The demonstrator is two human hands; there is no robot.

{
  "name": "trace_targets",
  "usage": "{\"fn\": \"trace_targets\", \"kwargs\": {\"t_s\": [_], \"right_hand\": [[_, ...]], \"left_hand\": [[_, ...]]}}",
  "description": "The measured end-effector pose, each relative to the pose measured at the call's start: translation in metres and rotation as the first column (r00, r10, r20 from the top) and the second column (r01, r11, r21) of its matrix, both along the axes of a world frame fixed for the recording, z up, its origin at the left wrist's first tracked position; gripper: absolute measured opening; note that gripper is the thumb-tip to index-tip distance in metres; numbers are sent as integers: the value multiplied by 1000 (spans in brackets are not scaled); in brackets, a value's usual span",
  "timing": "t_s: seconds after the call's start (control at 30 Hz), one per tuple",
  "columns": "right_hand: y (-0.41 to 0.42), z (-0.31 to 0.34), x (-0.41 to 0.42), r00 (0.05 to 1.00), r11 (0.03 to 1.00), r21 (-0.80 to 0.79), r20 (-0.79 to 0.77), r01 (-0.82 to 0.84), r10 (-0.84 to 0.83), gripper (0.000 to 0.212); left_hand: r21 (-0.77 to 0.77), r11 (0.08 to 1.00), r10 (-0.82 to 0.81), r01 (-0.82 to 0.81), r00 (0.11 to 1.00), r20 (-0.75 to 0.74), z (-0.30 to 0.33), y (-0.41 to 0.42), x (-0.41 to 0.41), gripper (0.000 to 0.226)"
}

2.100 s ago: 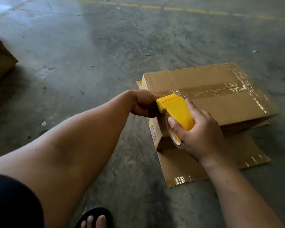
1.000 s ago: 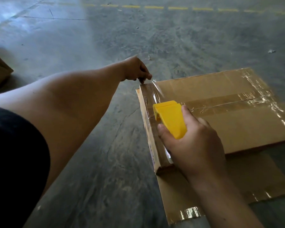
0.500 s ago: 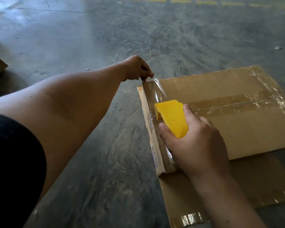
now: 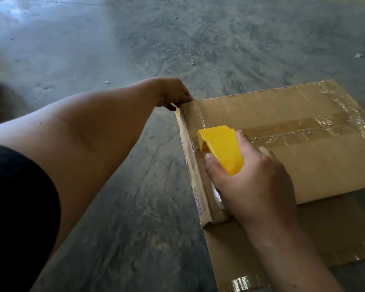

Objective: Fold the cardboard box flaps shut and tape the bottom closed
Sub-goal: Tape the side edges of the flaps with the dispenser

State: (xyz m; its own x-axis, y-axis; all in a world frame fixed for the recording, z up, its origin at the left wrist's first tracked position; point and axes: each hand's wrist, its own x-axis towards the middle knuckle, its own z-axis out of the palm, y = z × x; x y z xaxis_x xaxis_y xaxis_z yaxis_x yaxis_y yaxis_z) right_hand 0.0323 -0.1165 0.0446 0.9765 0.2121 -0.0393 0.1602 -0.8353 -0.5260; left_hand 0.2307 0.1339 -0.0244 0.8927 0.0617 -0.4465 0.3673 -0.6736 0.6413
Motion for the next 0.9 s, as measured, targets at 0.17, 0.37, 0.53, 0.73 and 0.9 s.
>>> {"fn": "trace_targets", "kwargs": {"t_s": [0.17,0.37,0.53,0.73,0.9], "right_hand": [[3,0,0,1000,1000,-12,17,6,-6,81],[2,-3,-2,997,1000,-6,77,2,-1,79],[4,-3,-1,996,1000,-11,92,-20,21,77],[-5,1,-9,999,1000,-21,43,-23,24,80],[-28,2,-46,1000,1000,-10,0,21,-21,81]], "left_hand": [[255,967,-13,21,999,-35,3,4,-4,43],[118,988,52,-103,925,376,6,-20,-19,30],[224,974,-33,-35,956,293,-18,-43,-46,48],[229,972,-24,-49,951,307,-19,-49,-55,46],[225,974,-25,-36,964,263,-14,-51,-59,46]]}}
